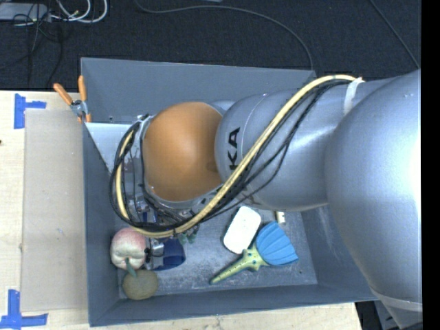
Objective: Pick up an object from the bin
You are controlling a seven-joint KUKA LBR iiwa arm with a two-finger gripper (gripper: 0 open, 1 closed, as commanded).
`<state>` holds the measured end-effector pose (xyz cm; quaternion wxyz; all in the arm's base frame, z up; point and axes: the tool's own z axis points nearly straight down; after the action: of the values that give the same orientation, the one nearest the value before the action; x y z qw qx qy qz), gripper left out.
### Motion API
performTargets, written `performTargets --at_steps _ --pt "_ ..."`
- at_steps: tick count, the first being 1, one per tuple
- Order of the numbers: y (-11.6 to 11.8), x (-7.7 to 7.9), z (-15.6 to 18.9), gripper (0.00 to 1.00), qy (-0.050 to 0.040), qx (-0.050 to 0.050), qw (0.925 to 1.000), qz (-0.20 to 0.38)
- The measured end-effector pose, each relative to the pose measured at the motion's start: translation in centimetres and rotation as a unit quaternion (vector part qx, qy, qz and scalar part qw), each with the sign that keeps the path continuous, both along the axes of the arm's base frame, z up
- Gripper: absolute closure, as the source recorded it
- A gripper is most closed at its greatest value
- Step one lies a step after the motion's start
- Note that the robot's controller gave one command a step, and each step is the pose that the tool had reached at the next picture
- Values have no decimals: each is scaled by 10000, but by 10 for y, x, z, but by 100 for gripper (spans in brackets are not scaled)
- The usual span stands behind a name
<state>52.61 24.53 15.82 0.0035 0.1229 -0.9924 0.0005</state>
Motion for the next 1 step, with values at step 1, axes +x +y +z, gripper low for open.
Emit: performTargets --at_steps 1 --pt "1 10 -6 0 -26 9 9996 -267"
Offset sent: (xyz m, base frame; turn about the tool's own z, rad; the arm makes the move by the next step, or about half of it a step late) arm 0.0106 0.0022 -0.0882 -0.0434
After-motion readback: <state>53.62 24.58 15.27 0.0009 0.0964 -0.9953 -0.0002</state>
